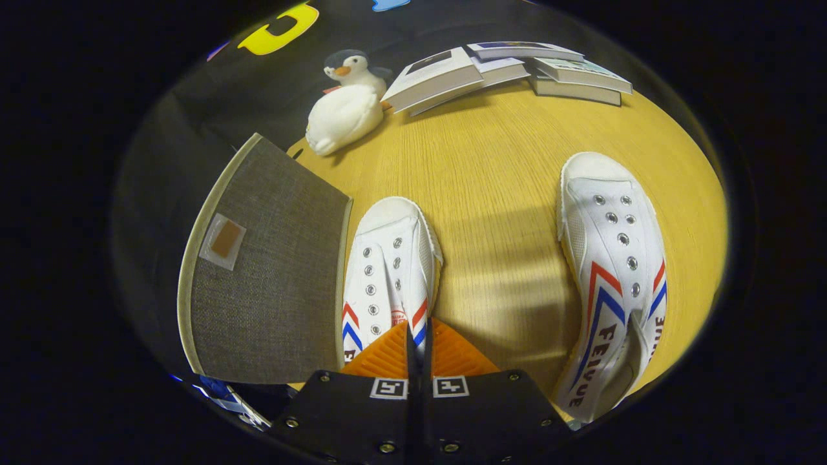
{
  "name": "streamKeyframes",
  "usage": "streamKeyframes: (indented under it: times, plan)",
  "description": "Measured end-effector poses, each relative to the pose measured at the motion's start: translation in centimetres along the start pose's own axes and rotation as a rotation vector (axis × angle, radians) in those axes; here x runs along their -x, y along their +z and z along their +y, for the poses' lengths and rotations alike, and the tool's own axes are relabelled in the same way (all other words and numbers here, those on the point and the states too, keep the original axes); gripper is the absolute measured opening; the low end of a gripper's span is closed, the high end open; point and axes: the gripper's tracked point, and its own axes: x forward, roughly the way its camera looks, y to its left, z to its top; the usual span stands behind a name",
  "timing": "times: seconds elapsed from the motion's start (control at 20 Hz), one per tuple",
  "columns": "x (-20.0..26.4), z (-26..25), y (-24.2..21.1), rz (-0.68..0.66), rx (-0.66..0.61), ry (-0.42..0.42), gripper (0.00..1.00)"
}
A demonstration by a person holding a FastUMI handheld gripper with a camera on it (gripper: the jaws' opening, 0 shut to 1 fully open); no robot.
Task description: Open the storage box then place both shoes into the box .Put the left shoe in first, then the right shoe, with the right side of both shoes facing outward in a uniform manner.
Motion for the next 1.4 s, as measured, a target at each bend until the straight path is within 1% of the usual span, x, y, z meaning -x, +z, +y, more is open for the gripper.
streamKeyframes:
  times: [0.1,0.35,0.55,0.7,0.9,1.1,1.4]
  plan:
    - [0.6,0.4,-0.3,0.010,0.004,0.008,0.00]
    - [3.0,1.7,1.8,-0.049,-0.091,0.076,0.00]
    - [5.9,2.5,4.1,-0.098,-0.103,0.093,0.00]
    - [8.4,4.0,5.7,-0.128,-0.109,0.117,0.00]
    - [11.0,6.3,7.9,-0.158,-0.093,0.124,0.00]
    - [12.1,10.2,9.2,-0.163,-0.086,0.175,0.00]
    - [11.1,15.8,8.9,-0.132,-0.029,0.206,0.00]
